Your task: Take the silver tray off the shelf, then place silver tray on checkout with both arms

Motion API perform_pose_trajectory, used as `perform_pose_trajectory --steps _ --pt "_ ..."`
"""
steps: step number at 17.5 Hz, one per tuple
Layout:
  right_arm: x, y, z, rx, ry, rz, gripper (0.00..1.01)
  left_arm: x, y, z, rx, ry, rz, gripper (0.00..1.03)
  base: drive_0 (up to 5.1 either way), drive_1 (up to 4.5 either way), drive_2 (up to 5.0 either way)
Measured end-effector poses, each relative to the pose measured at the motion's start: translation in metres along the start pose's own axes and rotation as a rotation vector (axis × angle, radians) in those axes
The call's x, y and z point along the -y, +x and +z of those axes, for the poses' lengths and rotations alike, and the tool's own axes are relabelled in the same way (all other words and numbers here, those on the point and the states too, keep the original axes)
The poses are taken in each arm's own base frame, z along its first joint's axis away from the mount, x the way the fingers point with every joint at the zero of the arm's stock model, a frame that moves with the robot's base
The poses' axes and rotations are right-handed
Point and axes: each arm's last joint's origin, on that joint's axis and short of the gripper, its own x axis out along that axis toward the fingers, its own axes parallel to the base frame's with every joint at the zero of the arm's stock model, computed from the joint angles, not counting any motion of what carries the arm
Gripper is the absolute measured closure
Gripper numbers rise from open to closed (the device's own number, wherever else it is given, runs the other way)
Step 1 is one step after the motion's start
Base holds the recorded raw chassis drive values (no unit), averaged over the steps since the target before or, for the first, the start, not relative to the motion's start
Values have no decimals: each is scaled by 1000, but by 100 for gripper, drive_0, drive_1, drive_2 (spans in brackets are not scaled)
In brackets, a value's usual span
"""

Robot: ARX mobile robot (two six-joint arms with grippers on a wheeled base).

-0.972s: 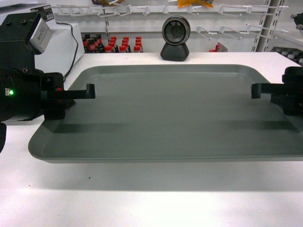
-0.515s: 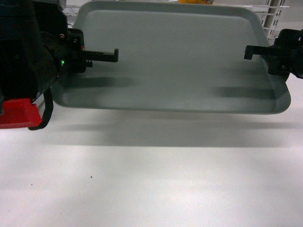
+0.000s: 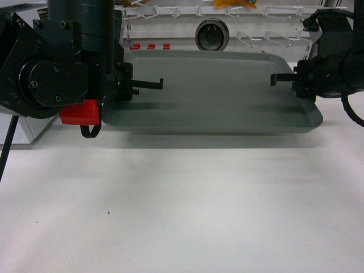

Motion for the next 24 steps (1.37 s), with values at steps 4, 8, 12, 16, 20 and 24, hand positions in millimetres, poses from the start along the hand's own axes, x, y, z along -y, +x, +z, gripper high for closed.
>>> perform_pose_trajectory --steps 4,8,12,16,20,24 --pt "3 4 -4 -67 -28 -28 99 5 3 -5 -71 4 -10 99 0 0 0" --pt "4 4 -16 -120 -42 -36 99 8 2 -12 -125 28 -18 99 0 0 0" --pt "4 4 -19 -134 -70 -46 99 14 3 -20 -152 36 -17 90 0 0 0" --pt "7 4 -20 -137 -126 -80 81 10 6 -14 -120 56 50 52 0 0 0" --pt "15 4 -20 -136 -135 -104 40 8 5 -8 -92 50 58 12 0 0 0" --pt "16 0 -15 -98 -71 -67 2 7 -7 14 -7 -13 -11 5 0 0 0"
